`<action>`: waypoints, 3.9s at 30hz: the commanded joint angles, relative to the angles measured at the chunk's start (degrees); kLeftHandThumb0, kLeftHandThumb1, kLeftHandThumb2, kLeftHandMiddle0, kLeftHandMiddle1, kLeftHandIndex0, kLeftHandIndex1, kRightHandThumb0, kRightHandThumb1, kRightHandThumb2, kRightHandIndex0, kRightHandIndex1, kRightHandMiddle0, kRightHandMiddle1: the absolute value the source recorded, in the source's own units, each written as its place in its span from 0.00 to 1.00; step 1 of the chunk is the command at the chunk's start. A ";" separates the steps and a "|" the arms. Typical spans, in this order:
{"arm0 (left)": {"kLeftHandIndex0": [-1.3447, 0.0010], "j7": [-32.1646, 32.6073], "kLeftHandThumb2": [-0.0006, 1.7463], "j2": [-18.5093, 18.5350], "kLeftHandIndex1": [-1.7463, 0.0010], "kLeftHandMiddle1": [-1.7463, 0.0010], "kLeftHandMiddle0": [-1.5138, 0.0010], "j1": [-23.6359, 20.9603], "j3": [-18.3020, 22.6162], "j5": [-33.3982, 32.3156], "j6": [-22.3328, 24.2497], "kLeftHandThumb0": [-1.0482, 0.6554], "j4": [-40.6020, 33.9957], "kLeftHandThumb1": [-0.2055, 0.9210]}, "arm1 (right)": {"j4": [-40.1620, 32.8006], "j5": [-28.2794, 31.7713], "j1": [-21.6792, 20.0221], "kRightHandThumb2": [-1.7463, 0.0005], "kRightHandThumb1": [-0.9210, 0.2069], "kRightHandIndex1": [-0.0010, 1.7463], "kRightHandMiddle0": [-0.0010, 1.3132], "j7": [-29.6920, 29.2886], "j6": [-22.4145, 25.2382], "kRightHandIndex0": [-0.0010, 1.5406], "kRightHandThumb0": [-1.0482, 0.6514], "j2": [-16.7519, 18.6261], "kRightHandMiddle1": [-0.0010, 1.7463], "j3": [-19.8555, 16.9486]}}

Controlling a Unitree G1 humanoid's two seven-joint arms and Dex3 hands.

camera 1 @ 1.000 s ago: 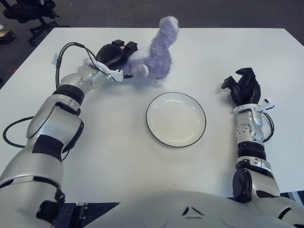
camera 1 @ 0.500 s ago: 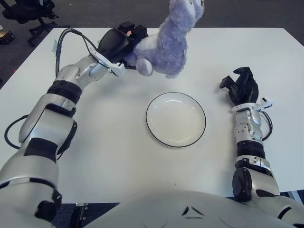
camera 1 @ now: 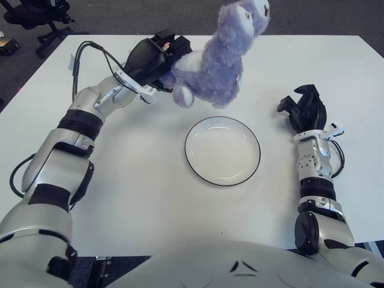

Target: Put the doll into the plate.

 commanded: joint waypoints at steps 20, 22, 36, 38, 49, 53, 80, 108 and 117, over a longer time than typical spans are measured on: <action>0.52 -9.10 0.36 -2.94 0.00 0.00 0.41 7.71 3.41 -3.25 -1.69 0.66 -15.01 0.70 | -2.68 -1.49 3.37 0.57 0.16 1.00 0.24 -3.86 4.99 0.55 0.40 0.58 1.00 1.82; 0.52 -9.32 0.35 -3.05 0.00 0.00 0.41 7.80 3.65 -3.22 -1.78 0.66 -15.08 0.71 | -2.85 -1.45 3.44 0.57 0.16 1.00 0.24 -3.97 5.09 0.55 0.40 0.57 1.00 1.90; 0.59 -19.09 0.13 -5.64 0.00 0.00 0.47 10.43 2.83 -7.57 -0.13 0.62 -19.24 0.92 | -5.15 -1.87 4.15 0.56 0.17 1.00 0.24 -5.55 7.29 0.55 0.40 0.52 1.00 2.79; 0.59 -19.81 0.12 -5.88 0.00 0.00 0.47 10.61 3.24 -7.75 -0.15 0.62 -19.42 0.92 | -5.26 -1.89 4.18 0.56 0.17 1.00 0.25 -5.61 7.39 0.55 0.40 0.53 1.00 2.80; 0.58 -20.23 0.10 -9.85 0.00 0.00 0.46 11.83 3.17 -10.58 -4.46 0.63 -16.89 0.94 | -6.83 -2.72 4.61 0.55 0.18 1.00 0.25 -6.65 9.10 0.54 0.39 0.45 1.00 3.27; 0.58 -20.49 0.10 -10.13 0.00 0.00 0.46 11.86 3.57 -10.44 -4.84 0.63 -16.66 0.94 | -6.96 -2.65 4.66 0.55 0.19 1.00 0.25 -6.76 9.22 0.54 0.39 0.41 1.00 3.37; 0.62 -26.27 0.07 -12.29 0.00 0.00 0.50 15.52 2.73 -9.39 -0.67 0.61 -18.99 0.99 | -8.10 -2.91 5.05 0.54 0.20 1.00 0.26 -6.89 10.53 0.53 0.39 -0.03 1.00 3.87; 0.74 -33.38 0.31 -10.81 0.67 0.67 0.65 17.40 2.28 -5.28 7.10 0.18 -27.40 1.00 | -7.95 -3.06 5.04 0.54 0.19 1.00 0.26 -6.23 10.66 0.52 0.39 -0.39 1.00 3.94; 0.74 -34.54 0.40 -10.70 0.85 0.92 0.65 17.76 2.07 -6.24 7.65 0.12 -28.27 1.00 | -8.49 -3.23 5.26 0.54 0.19 1.00 0.25 -6.31 10.98 0.52 0.39 -0.51 1.00 4.04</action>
